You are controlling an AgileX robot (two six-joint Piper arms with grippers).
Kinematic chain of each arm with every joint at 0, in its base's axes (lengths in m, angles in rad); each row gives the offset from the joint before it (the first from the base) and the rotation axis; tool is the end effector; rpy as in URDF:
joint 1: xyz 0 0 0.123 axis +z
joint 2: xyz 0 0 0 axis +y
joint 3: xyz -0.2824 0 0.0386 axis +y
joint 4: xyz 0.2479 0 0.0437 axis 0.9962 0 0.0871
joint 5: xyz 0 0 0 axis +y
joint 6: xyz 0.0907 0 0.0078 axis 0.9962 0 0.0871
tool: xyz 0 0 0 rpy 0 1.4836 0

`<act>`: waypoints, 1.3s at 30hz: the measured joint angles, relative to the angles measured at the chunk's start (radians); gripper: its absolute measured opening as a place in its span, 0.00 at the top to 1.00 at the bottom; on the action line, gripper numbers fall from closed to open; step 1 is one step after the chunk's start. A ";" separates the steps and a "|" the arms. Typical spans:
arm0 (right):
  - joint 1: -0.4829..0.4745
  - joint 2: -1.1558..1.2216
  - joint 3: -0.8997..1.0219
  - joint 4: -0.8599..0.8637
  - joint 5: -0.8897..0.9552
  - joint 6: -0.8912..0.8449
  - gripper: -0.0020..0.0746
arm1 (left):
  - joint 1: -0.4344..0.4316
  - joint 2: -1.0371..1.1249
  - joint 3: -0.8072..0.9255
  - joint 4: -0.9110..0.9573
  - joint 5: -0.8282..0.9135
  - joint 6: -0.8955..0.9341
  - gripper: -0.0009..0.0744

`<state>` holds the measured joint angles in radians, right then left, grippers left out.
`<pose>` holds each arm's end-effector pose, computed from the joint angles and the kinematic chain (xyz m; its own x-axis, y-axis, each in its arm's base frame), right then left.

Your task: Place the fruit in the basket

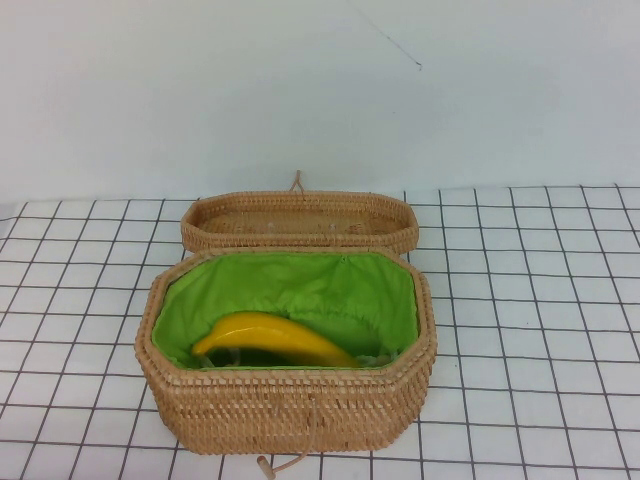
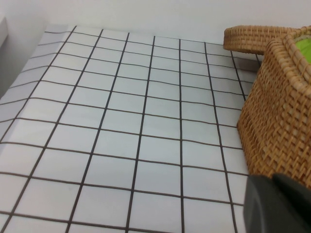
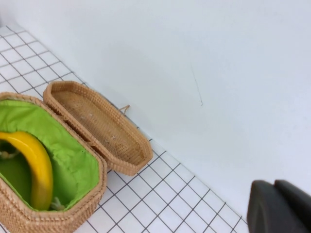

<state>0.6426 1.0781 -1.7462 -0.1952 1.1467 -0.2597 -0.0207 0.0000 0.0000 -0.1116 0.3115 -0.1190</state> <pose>0.1305 0.0776 0.5442 -0.1294 -0.5079 -0.8516 -0.5325 0.7601 -0.3724 0.0541 -0.0042 0.1851 -0.2271 -0.2186 -0.9490 0.0033 0.9743 -0.2252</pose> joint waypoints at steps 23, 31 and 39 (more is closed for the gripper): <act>-0.449 -0.698 1.167 -0.130 -1.126 0.296 0.98 | 0.000 0.000 0.000 0.000 0.000 0.000 0.99; -0.637 -1.033 1.672 -0.130 -1.173 0.493 0.98 | 0.000 0.000 0.000 0.000 0.000 0.000 0.99; -0.662 -1.085 1.748 -0.098 -0.988 0.508 0.98 | 0.000 0.000 0.000 0.000 0.000 0.000 0.99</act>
<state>-0.0195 -0.0067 0.0016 -0.2936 0.1582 0.2479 -0.0207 0.0000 0.0000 -0.1116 0.3115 -0.1190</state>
